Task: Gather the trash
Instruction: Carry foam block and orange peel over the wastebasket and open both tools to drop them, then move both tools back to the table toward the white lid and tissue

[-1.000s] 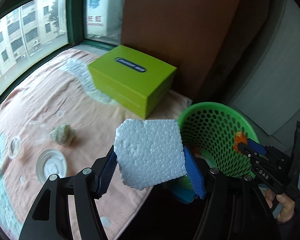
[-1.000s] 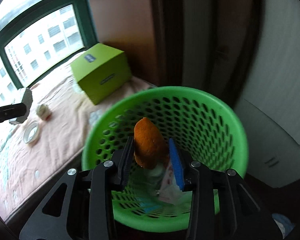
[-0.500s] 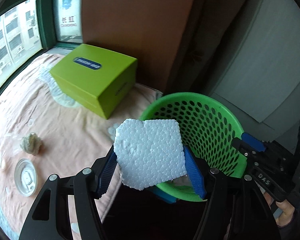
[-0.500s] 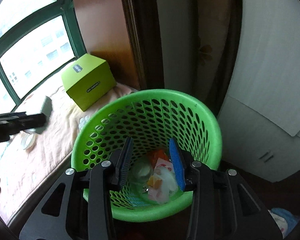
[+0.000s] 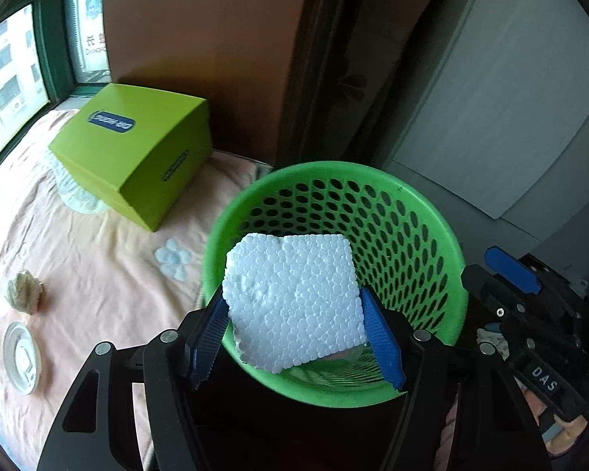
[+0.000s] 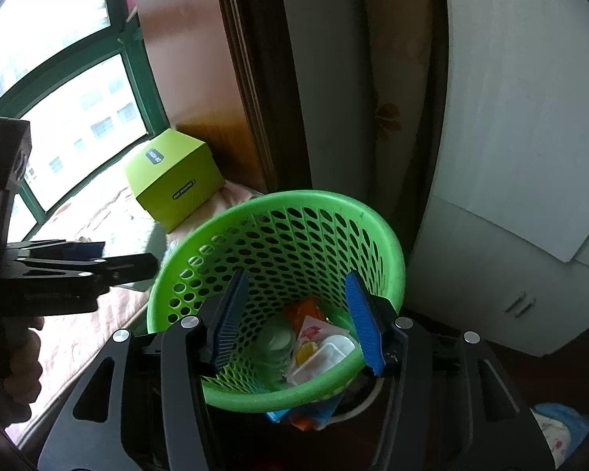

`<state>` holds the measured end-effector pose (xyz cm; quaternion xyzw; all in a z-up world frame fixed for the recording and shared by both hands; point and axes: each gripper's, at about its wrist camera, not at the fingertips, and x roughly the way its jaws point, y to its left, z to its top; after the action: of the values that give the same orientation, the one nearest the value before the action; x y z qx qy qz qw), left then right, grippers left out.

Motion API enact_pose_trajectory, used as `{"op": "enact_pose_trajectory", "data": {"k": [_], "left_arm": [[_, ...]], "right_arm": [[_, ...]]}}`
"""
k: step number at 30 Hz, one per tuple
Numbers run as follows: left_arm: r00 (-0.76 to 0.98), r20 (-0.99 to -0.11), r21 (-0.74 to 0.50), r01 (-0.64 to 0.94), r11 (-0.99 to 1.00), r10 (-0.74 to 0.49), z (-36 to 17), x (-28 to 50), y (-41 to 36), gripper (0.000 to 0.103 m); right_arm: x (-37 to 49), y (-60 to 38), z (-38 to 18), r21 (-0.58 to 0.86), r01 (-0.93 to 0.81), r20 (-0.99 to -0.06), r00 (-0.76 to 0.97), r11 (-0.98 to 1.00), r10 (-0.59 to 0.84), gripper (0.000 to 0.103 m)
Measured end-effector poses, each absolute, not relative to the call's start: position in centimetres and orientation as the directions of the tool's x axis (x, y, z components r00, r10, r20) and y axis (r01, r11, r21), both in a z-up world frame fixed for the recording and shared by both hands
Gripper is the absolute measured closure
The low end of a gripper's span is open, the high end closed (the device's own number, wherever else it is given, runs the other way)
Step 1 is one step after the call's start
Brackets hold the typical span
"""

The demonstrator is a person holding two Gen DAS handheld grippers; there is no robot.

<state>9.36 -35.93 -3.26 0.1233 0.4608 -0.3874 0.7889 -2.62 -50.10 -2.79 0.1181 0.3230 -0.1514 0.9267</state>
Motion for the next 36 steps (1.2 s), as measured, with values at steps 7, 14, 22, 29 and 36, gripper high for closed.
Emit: {"op": "enact_pose_trajectory", "data": {"k": [7, 14, 22, 29, 36], "left_arm": [[0.254, -0.817, -0.185, 0.735, 0.652, -0.518, -3.8, 9.0, -36.4, 0.024], [0.287, -0.817, -0.172, 0.706, 0.687, -0.5, -3.4, 9.7, -33.8, 0.024], [0.368, -0.82, -0.134, 0.622, 0.771, -0.439, -3.3, 11.9, -28.2, 0.024], [0.433, -0.821, -0.115, 0.512, 0.851, -0.371, -3.7, 14.5, -21.7, 0.024], [0.479, -0.83, -0.085, 0.399, 0.913, -0.287, -4.8, 16.9, -15.6, 0.018]], "right_arm": [[-3.0, -50.2, -2.7, 0.126, 0.361, -0.632, 0.747, 0.924, -0.206, 0.05], [-2.6, -49.1, -2.7, 0.126, 0.339, -0.632, 0.752, 0.932, -0.187, 0.049], [-0.3, -46.0, -2.5, 0.127, 0.268, -0.631, 0.765, 0.955, -0.131, 0.042], [2.3, -42.6, -2.3, 0.122, 0.187, -0.629, 0.774, 0.975, -0.07, 0.039], [4.8, -39.7, -2.4, 0.136, 0.114, -0.633, 0.774, 0.984, -0.002, 0.037]]}}
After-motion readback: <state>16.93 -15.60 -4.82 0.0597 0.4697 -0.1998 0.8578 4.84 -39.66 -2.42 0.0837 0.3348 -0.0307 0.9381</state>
